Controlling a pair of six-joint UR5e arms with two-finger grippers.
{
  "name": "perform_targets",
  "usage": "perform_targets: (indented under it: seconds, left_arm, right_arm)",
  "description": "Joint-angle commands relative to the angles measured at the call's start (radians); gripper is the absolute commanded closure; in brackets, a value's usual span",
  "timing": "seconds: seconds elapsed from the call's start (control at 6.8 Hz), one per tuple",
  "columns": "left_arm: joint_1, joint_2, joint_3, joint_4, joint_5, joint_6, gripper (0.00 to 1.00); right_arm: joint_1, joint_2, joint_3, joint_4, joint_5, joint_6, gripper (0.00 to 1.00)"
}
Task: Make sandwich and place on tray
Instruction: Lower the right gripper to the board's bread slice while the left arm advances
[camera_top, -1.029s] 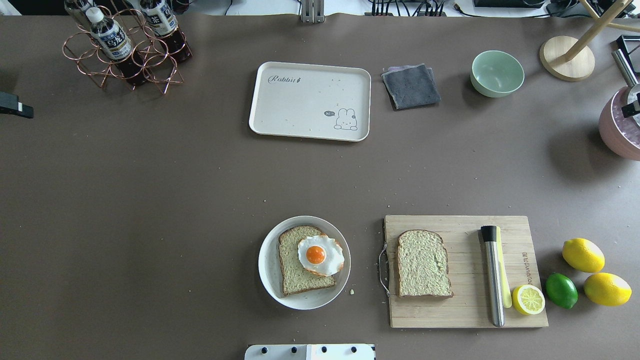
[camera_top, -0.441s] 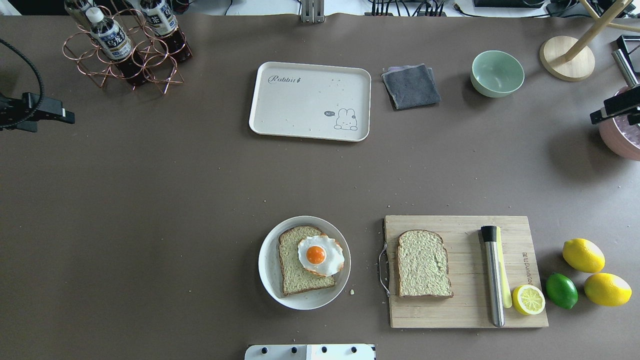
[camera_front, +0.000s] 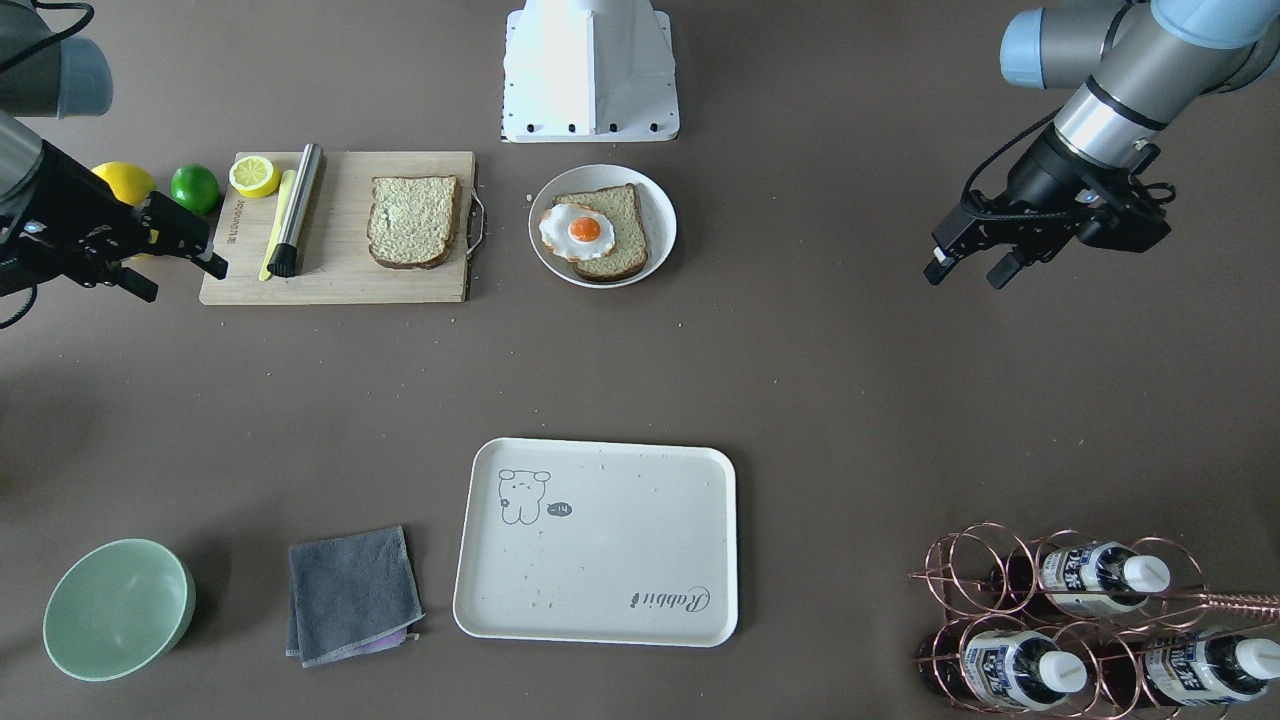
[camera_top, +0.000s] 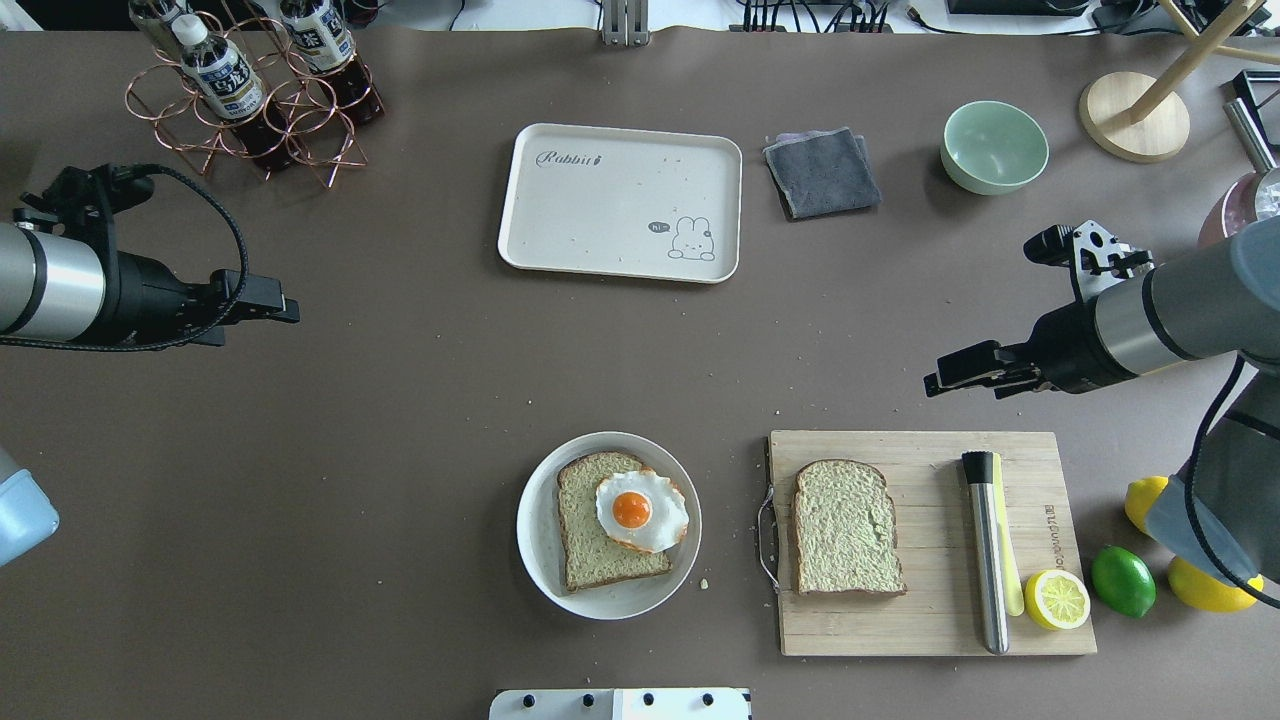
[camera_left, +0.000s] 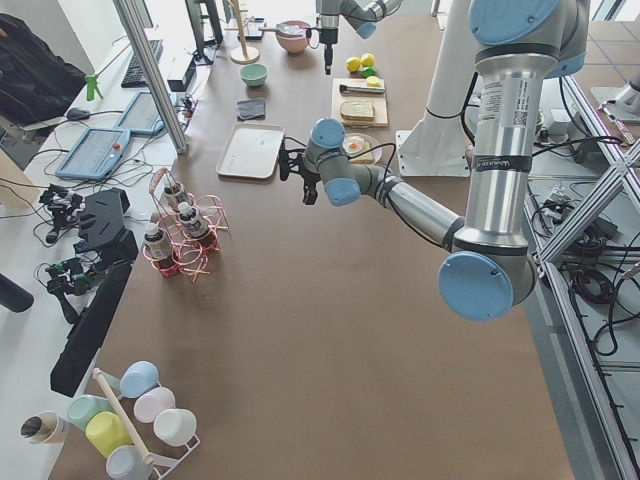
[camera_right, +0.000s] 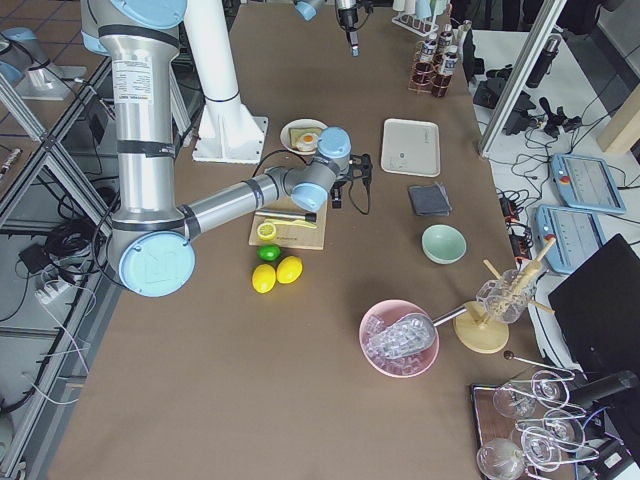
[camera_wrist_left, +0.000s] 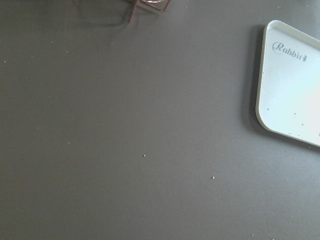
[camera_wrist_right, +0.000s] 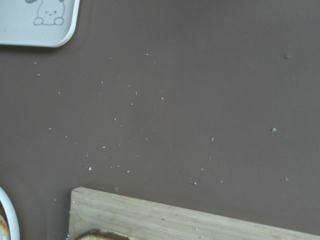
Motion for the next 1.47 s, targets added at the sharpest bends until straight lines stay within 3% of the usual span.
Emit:
perform_targets:
  seconds: [0.0, 0.29, 0.59, 1.03, 1.18, 1.32]
  left_arm:
    - [0.016, 0.0, -0.005, 0.0, 0.018, -0.008, 0.03]
    - [0.016, 0.0, -0.005, 0.0, 0.02, -0.008, 0.03]
    - [0.016, 0.0, -0.005, 0.0, 0.02, -0.008, 0.03]
    - [0.016, 0.001, -0.006, 0.0, 0.02, -0.008, 0.03]
    - [0.016, 0.001, -0.006, 0.0, 0.02, -0.008, 0.03]
    - [0.016, 0.003, -0.006, 0.0, 0.02, -0.008, 0.03]
  right_arm:
    - [-0.173, 0.009, 0.046, 0.002, -0.165, 0.137, 0.01]
    - [-0.233, -0.006, 0.045, 0.002, -0.201, 0.14, 0.01]
    - [-0.323, -0.011, 0.043, 0.002, -0.304, 0.143, 0.02]
    - [-0.348, -0.034, 0.041, -0.001, -0.332, 0.143, 0.09]
    - [-0.348, -0.034, 0.04, -0.001, -0.332, 0.143, 0.34]
    - [-0.348, -0.035, 0.04, -0.001, -0.332, 0.143, 0.87]
